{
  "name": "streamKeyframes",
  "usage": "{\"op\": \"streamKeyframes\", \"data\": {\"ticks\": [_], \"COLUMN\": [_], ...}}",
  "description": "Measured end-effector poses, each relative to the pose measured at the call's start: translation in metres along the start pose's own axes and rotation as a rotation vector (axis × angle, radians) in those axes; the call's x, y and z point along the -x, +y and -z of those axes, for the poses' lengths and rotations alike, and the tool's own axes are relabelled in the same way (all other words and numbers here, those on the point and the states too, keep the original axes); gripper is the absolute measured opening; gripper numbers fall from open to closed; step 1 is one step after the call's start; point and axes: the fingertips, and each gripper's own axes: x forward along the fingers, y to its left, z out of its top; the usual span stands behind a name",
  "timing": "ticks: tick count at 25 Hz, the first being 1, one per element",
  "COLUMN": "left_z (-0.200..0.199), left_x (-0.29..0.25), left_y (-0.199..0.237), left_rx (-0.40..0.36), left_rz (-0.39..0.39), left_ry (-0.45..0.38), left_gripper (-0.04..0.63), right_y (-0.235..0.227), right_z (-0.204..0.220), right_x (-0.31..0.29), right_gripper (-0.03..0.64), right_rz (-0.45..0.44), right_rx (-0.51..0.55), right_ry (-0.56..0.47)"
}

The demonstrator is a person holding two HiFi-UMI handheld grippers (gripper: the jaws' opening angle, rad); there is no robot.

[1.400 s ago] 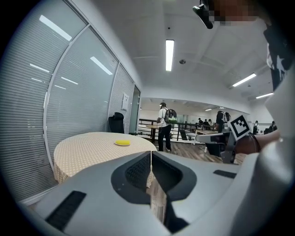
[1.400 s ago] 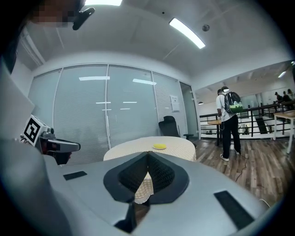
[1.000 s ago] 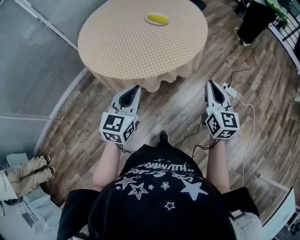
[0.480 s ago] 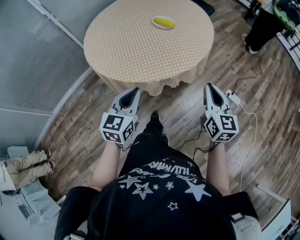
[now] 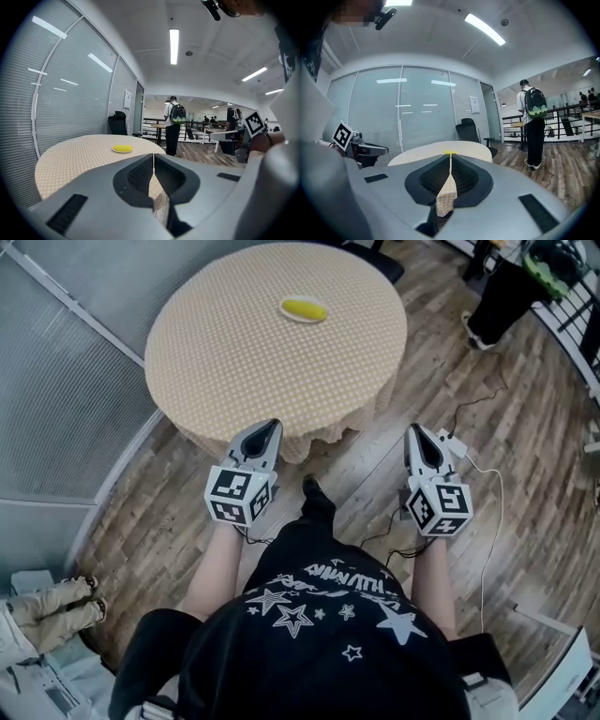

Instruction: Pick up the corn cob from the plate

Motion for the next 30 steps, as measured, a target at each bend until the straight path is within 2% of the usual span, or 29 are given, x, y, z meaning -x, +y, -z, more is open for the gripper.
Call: {"op": "streamKeyframes", "data": {"ticks": [5,14,22,27,30], "left_z": [-0.004,-0.021,-0.032,-0.031,-0.025], "left_x": [-0.048,-0.111,-0.148,-0.153,-0.151], "left_y": [0.028,0.095,0.129,0.139,0.147], "left_rx": [0.026,0.061,0.061,0.085,0.110], "left_rz": [0.000,-0.035,-0.048,-0.091,-0.153], "left_ry": [-0.012,-0.018,-0.025,-0.010,0.004], "left_gripper": [0.014,0.014,0.014,0.014,0.014], "right_y": [-0.026,-0.040,-0.052,-0.058,-0.060], "right_z": [-0.008,-0.073,-0.061,-0.058,-0.053], "right_x": [-0.046,-0.157,-0.205,-0.232,-0.259], "right_gripper": [0.029,0.029,0.029,0.029,0.029], "right_rz": [0.019,-0.026,-0.017,-0.056,-0.114], "right_rx": [0.023,0.098,0.076,0.082,0.087], "right_ry": [0.035,-0.004,0.041,0.083,0.121]}}
